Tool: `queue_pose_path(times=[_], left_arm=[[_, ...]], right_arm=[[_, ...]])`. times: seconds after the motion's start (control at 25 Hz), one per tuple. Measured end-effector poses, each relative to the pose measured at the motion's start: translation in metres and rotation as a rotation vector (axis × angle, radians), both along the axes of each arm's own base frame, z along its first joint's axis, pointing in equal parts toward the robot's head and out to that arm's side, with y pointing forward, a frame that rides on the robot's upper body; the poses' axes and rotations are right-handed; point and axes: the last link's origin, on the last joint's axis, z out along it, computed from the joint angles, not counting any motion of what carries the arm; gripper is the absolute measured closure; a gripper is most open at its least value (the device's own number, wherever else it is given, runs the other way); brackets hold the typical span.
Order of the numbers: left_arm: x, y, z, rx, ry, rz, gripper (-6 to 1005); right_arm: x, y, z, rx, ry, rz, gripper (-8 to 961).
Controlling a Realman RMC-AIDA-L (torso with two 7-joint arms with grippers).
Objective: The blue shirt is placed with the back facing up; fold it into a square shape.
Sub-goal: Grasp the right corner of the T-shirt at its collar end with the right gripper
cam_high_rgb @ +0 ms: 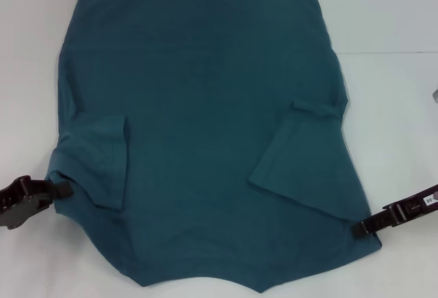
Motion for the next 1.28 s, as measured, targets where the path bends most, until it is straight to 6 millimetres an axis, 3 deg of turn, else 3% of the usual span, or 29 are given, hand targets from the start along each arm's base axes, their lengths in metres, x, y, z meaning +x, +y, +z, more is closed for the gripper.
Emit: queue_pose_path(times=[0.68, 1.0, 1.28], left_arm=[[-0.001, 0.0, -0.001, 0.005, 0.004, 0.007, 984], [-0.001, 0.0, -0.001, 0.006, 0.005, 0.009, 984], [-0.001, 0.001, -0.001, 0.006, 0.005, 0.008, 985]], right_arm=[[-0.022, 0.001, -0.015, -0.041, 0.06, 0.038, 339], [-0.02, 0.0, -0.013, -0.038, 0.053, 0.023, 340], [-0.019, -0.001, -0.015, -0.056, 0.03, 0.03, 405]])
